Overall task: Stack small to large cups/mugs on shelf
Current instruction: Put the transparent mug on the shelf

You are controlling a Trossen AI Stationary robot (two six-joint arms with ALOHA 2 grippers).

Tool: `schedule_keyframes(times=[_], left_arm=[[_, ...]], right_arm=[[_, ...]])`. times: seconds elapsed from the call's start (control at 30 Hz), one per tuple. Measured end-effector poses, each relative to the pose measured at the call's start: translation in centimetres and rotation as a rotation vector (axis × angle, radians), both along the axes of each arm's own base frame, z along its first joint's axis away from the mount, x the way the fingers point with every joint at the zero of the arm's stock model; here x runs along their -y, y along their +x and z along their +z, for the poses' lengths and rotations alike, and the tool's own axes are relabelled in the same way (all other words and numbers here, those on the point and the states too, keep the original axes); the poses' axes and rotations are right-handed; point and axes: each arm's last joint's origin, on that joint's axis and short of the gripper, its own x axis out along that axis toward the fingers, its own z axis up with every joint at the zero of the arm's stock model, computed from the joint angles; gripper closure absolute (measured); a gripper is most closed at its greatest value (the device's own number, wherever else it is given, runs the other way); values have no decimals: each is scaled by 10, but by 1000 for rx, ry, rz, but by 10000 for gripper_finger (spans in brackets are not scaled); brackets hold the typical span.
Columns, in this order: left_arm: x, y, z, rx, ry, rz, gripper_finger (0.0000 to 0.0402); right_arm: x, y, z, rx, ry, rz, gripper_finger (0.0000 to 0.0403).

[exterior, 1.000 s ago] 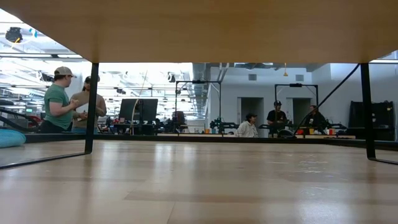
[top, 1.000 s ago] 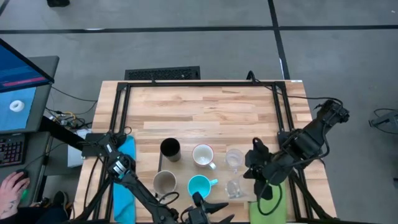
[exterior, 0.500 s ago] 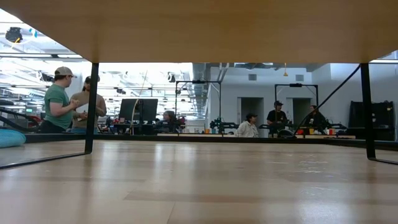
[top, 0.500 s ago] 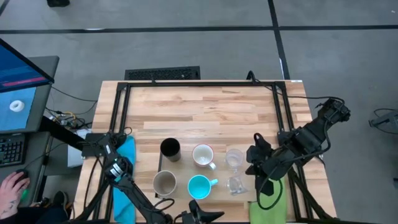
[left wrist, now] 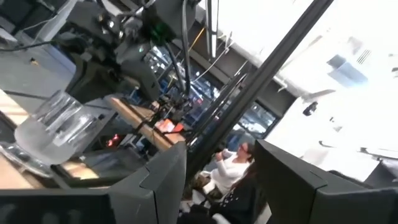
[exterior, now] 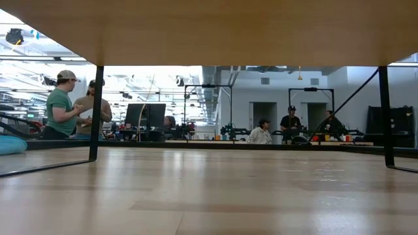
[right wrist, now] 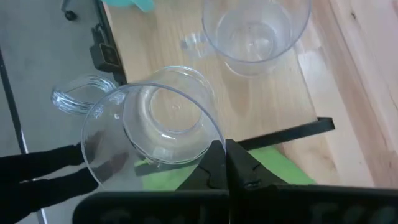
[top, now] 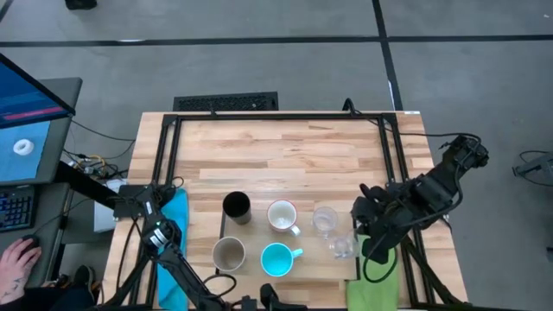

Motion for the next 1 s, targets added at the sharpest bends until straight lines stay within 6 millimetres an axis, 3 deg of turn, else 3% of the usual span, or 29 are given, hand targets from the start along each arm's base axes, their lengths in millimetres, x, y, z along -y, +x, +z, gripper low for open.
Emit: schedule_keyframes(times=[0.5, 1.0], left_arm=[[-2, -35, 20, 172, 5, 52, 221], [1, -58, 24, 208, 1, 80, 221]], right_arm=[[-24, 2, -12, -81, 83, -135, 403], [-34, 43, -37, -153, 10, -211, 403]])
